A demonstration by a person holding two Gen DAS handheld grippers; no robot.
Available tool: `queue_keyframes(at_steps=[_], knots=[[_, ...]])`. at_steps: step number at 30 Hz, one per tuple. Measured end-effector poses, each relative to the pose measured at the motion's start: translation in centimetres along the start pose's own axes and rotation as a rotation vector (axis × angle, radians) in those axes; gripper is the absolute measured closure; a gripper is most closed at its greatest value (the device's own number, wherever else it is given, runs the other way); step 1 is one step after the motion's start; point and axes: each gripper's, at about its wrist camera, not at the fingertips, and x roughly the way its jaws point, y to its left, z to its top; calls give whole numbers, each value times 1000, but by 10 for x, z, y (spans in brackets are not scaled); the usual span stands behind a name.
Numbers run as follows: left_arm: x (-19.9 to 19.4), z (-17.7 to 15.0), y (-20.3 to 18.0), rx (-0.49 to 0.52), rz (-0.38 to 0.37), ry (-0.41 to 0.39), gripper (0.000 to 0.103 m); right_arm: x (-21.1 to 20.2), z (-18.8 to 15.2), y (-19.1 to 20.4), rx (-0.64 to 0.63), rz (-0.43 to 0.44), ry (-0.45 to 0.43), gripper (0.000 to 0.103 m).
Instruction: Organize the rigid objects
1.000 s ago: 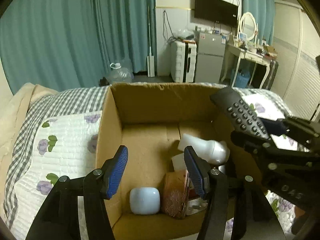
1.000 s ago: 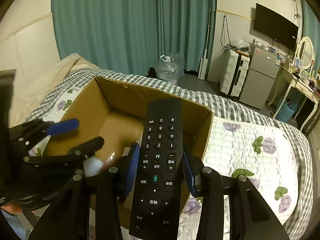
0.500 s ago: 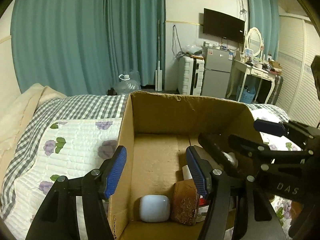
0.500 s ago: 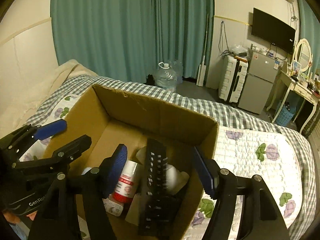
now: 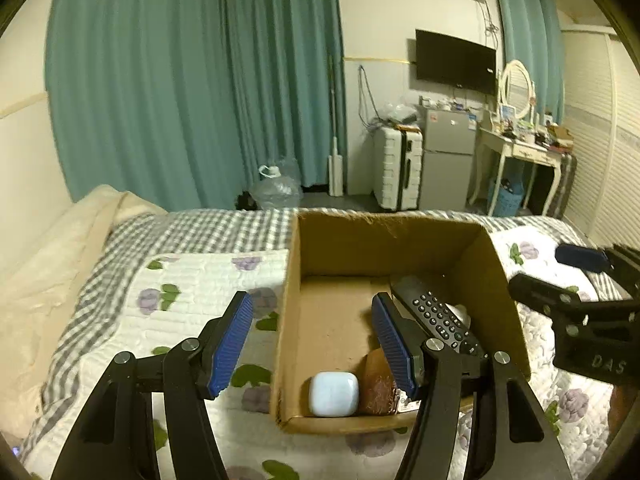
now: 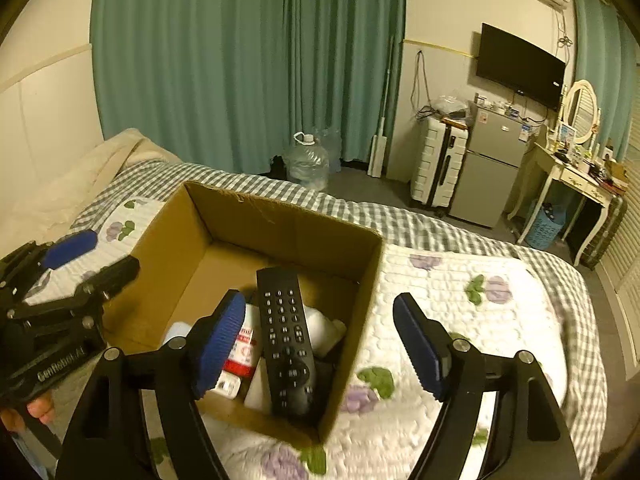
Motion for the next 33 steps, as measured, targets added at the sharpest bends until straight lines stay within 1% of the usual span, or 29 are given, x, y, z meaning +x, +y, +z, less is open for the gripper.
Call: queue_keyframes(at_steps=[2,4,6,8,9,11,13,14,16,18,21,22,23,25,26,28,30,33], knots=[[-7,-1,1,2,23,-5,38,-7,-1,0,0,-12,6,25],[-10,-1,5,-12,48,18,38,-13,-4,0,-1,-20,18,25],[-9,-2,9,-35,36,53,38,-16,-7,3,-4,-19,33,25],[-9,-4,13,-58,13,73,38,-18,-9,6,-10,-20,39,25],[-10,-5,13,-54,6,73,38,-20,-10,7,-14,-19,39,25],[-12,-7,10,-24,10,68,38,-21,-12,9,-17,-16,45,25],[-13,-8,7,-5,46,69,38,-20,-14,9,-19,-17,50,25],[-13,-8,6,5,49,69,38,-20,-15,9,-19,-17,53,25],[-12,-8,2,30,34,71,38,-18,-16,9,-18,-19,58,25],[-13,-9,-4,62,54,64,38,-17,-17,10,-18,-23,63,25],[-13,-10,-12,108,48,83,38,-16,-19,8,-13,-31,71,25],[-13,-11,-12,119,59,85,38,-17,-20,7,-9,-32,75,25],[-15,-12,-16,138,89,81,38,-18,-21,6,-7,-32,78,25],[-23,-14,-21,173,135,35,38,-20,-24,6,-3,-36,82,25],[-29,-14,-23,184,130,6,38,-22,-26,5,0,-38,85,25],[-33,-14,-21,167,86,-13,38,-25,-29,5,5,-41,94,25],[-38,-12,-19,151,59,-16,38,-27,-32,5,10,-42,107,25],[-44,-11,-16,129,83,-34,38,-30,-39,4,15,-42,119,25]])
